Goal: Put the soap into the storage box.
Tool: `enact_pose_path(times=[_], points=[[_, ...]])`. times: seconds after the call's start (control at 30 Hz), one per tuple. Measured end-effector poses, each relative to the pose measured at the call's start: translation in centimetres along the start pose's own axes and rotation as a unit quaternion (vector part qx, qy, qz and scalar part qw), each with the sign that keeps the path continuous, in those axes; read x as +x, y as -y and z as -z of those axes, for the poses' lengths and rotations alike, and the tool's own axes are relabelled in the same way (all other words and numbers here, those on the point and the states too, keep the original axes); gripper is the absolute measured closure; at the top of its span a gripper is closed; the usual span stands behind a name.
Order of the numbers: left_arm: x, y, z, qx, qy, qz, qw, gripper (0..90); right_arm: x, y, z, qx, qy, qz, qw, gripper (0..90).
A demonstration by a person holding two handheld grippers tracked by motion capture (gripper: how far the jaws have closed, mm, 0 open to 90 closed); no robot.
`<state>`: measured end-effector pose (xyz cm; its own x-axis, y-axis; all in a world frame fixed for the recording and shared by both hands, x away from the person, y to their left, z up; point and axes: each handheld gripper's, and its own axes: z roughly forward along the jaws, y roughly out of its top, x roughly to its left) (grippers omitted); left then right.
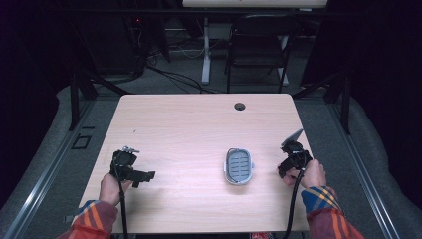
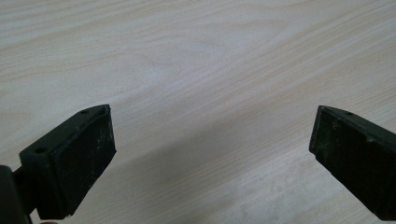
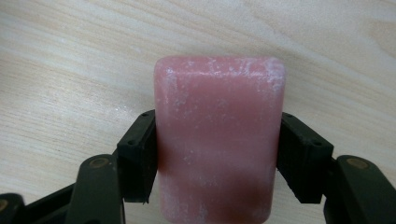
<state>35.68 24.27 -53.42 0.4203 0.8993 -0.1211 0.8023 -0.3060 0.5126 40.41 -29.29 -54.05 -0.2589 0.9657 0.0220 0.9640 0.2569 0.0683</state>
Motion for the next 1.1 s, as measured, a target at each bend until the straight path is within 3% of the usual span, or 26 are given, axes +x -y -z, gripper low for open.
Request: enact_pose_path(times=[0.07,0.23,0.3,0.4,0.53,0.57,0.7,0.87,0.9,0.93,1.1], points=[[0.0,-0.1,-0.1,0.002,0.000,-0.002,1.0000,0.3,0.0,0.0,-0.1,-0.008,-0.005,-0.007,0.9999,37.2],[0.0,-0.1,0.0,0.001,0.001,-0.004,1.0000,0.3,-0.2,-0.1,0.3,0.000,-0.002,0.002,1.0000,37.2],[-0.1,0.0,0.1,-0.001,0.002,-0.002,1.0000,0.3,-0.2,-0.1,0.6,-0.013,-0.004,-0.002,0.9999,37.2],[-0.1,0.0,0.1,-0.001,0.002,-0.004,1.0000,0.3,-0.1,-0.3,1.1,-0.016,-0.015,-0.005,0.9997,37.2],[0.0,0.0,0.0,-0.001,0.002,-0.003,1.0000,0.3,0.0,-0.5,1.5,-0.001,-0.011,0.010,0.9999,37.2],[0.0,0.0,0.0,-0.001,0.002,-0.003,1.0000,0.3,0.0,-0.5,1.7,-0.007,-0.021,0.007,0.9997,37.2],[0.0,-0.1,0.0,0.000,0.003,-0.005,1.0000,0.3,0.2,-0.6,2.4,-0.006,-0.026,0.011,0.9996,37.2],[0.0,-0.1,0.0,0.000,0.002,-0.009,1.0000,0.3,0.7,-0.7,3.1,-0.011,-0.026,0.013,0.9995,37.2],[0.0,-0.1,0.1,-0.001,0.002,-0.009,1.0000,0.3,0.7,-0.8,3.4,-0.004,-0.026,0.022,0.9994,37.2],[-0.1,-0.1,0.1,-0.001,0.002,-0.008,1.0000,0.3,1.0,-0.8,3.4,-0.014,-0.027,0.016,0.9994,37.1],[-0.1,-0.1,0.1,-0.001,0.002,-0.008,1.0000,0.3,1.6,-0.9,4.3,-0.017,-0.021,0.032,0.9991,37.1]])
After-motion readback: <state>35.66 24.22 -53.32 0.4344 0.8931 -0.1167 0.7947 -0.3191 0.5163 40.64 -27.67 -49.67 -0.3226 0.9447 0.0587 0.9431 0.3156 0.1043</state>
